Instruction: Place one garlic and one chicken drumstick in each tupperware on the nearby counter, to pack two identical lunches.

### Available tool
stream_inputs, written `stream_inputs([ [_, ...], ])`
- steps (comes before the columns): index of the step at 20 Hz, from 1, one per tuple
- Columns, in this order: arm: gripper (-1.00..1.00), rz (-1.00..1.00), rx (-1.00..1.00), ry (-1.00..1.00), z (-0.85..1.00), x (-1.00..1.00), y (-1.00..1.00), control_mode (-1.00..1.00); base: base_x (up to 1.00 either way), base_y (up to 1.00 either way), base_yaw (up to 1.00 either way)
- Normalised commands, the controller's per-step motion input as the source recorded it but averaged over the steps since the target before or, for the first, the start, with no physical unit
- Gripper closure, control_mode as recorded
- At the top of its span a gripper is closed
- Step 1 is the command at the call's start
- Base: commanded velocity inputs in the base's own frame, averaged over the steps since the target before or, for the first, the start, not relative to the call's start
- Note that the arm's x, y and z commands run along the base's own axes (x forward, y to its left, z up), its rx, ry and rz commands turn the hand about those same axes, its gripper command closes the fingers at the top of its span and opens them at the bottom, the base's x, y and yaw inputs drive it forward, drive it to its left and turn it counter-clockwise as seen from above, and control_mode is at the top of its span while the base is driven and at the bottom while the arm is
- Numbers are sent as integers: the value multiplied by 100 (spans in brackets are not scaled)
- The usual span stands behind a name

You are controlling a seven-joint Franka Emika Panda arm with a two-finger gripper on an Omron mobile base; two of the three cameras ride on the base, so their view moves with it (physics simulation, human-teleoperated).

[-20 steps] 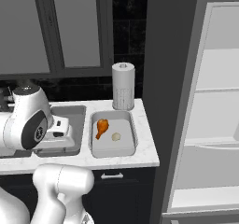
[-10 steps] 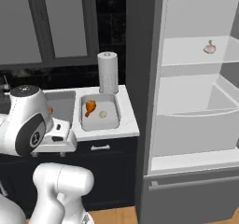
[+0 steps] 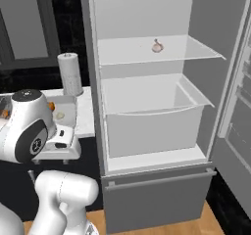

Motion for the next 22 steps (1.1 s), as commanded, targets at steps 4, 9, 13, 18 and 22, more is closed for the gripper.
stream_inputs([
  [4,-100,0,0,0,0,0,0,100,-2,-100,0],
  [9,-100,0,0,0,0,0,0,100,31,-63,1],
  [13,-100,0,0,0,0,0,0,100,34,-27,-1],
  [18,-100,0,0,0,0,0,0,100,65,-25,0],
  [22,-100,0,0,0,0,0,0,100,79,-10,0],
])
